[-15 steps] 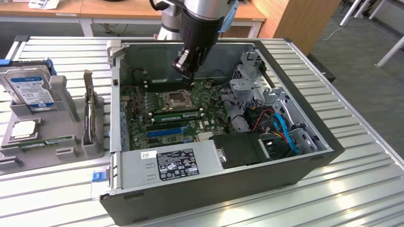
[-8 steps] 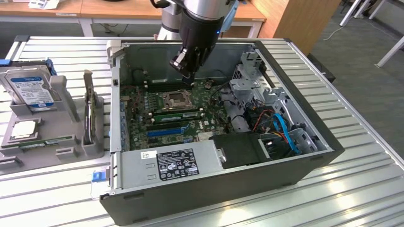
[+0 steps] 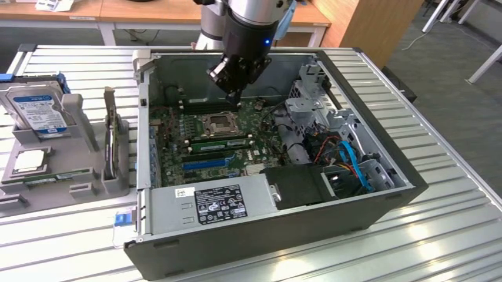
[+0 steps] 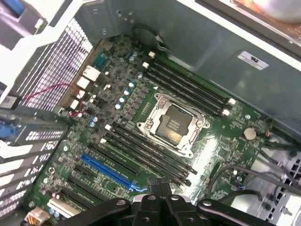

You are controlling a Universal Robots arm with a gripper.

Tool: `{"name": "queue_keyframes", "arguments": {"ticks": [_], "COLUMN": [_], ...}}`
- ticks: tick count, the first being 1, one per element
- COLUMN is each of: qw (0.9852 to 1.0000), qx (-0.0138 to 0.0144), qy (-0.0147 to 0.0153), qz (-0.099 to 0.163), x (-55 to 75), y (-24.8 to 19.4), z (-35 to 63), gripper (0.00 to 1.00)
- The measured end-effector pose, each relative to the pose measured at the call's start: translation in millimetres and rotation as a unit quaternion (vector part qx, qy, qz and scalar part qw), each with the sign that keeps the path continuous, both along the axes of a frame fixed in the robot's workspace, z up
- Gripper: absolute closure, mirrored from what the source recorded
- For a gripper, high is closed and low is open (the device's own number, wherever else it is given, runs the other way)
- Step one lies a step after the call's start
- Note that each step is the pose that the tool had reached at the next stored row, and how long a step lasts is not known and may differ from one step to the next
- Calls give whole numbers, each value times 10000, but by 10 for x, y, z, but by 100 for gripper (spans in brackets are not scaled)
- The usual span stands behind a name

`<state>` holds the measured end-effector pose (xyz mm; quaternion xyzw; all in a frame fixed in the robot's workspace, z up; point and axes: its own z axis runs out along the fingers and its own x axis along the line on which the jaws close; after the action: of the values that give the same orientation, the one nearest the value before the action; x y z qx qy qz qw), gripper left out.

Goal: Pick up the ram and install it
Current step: 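Press down the ram until it locks into place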

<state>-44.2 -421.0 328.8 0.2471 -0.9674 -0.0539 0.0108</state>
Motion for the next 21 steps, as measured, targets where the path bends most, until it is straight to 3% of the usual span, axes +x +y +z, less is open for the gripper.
{"name": "queue_keyframes", "arguments": {"ticks": [1,6,11,16,21], "qw": [9997,9983,9957,9920,9871], "qx": [-11,-24,-33,-41,-51], "qy": [23,50,70,86,106], "qz": [-261,-581,-920,-1258,-1600], "x": [0,0,0,0,0], "y": [0,0,0,0,0], "z": [0,0,-1,-1,-1], "gripper": [90,90,90,90,90]}}
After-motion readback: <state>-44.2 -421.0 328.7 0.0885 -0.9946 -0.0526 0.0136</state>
